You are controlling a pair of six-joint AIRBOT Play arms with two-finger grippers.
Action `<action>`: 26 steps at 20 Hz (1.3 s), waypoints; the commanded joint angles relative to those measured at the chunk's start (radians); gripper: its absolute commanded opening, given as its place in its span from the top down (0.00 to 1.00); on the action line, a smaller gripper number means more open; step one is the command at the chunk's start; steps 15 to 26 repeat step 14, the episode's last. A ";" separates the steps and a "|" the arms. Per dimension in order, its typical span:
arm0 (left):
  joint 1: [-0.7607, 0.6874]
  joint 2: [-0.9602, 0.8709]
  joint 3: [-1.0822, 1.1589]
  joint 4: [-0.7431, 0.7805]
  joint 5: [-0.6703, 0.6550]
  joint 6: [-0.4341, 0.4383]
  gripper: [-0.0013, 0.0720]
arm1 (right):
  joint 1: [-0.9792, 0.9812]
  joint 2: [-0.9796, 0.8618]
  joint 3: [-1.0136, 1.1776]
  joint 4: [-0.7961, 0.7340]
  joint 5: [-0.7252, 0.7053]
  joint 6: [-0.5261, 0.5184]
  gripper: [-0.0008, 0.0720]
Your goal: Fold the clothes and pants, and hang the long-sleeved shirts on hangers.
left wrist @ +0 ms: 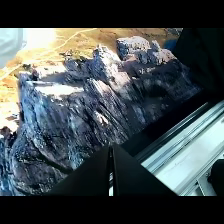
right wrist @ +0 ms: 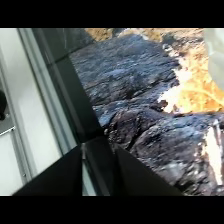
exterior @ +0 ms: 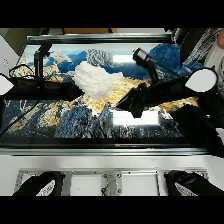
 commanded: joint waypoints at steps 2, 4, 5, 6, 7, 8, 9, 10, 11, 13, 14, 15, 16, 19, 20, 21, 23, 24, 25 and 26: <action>-0.006 0.008 -0.031 0.000 0.009 0.002 0.96 | 0.044 -0.023 -0.024 0.001 0.013 -0.003 0.97; -0.006 0.008 -0.031 0.000 0.014 0.002 0.96 | 0.044 -0.023 -0.024 0.001 0.013 -0.003 0.97; -0.006 0.008 -0.031 0.000 0.014 0.002 0.96 | 0.044 -0.023 -0.024 0.001 0.013 -0.003 0.97; -0.006 0.008 -0.031 0.000 0.014 0.002 0.96 | 0.044 -0.023 -0.024 0.001 0.013 -0.003 0.97; -0.006 0.008 -0.031 0.000 0.014 0.002 0.96 | 0.044 -0.023 -0.024 0.001 0.013 -0.003 0.97; -0.006 0.008 -0.031 0.000 0.014 0.002 0.96 | 0.044 -0.023 -0.024 0.001 0.013 -0.003 0.97; -0.006 0.008 -0.031 0.000 0.014 0.002 0.96 | 0.044 -0.023 -0.024 0.001 0.013 -0.003 0.97; -0.006 0.008 -0.031 0.000 0.014 0.002 0.96 | 0.044 -0.023 -0.024 0.001 0.013 -0.003 0.97; -0.006 0.008 -0.031 0.000 0.014 0.002 0.96 | 0.044 -0.023 -0.024 0.001 0.013 -0.003 0.97; -0.006 0.008 -0.031 0.000 0.014 0.002 0.96 | 0.044 -0.023 -0.024 0.001 0.013 -0.003 0.97; -0.006 0.008 -0.031 -0.001 0.014 0.002 0.96 | 0.044 -0.023 -0.024 0.001 0.013 -0.003 0.97; -0.006 0.008 -0.031 -0.001 0.014 0.002 0.96 | 0.044 -0.023 -0.024 0.001 0.013 -0.003 0.97; -0.006 0.008 -0.031 -0.001 0.014 0.002 0.96 | 0.044 -0.023 -0.024 0.001 0.013 -0.003 0.97; -0.006 0.008 -0.031 -0.001 0.014 0.002 0.96 | 0.044 -0.023 -0.024 0.001 0.013 -0.003 0.97; -0.006 0.008 -0.031 -0.001 0.014 0.002 0.96 | 0.044 -0.023 -0.024 0.001 0.013 -0.003 0.97; -0.006 0.008 -0.031 -0.001 0.014 0.002 0.96 | 0.044 -0.023 -0.024 0.001 0.013 -0.003 0.97; -0.006 0.008 -0.031 -0.001 0.014 0.002 0.96 | 0.044 -0.023 -0.024 0.001 0.013 -0.003 0.97; -0.006 0.008 -0.031 -0.001 0.014 0.002 0.96 | 0.044 -0.023 -0.024 0.001 0.013 -0.003 0.97; -0.006 0.008 -0.031 -0.001 0.014 0.002 0.96 | 0.044 -0.023 -0.024 0.001 0.013 -0.003 0.97; -0.006 0.008 -0.031 -0.001 0.014 0.002 0.96 | 0.044 -0.023 -0.024 0.001 0.013 -0.003 0.97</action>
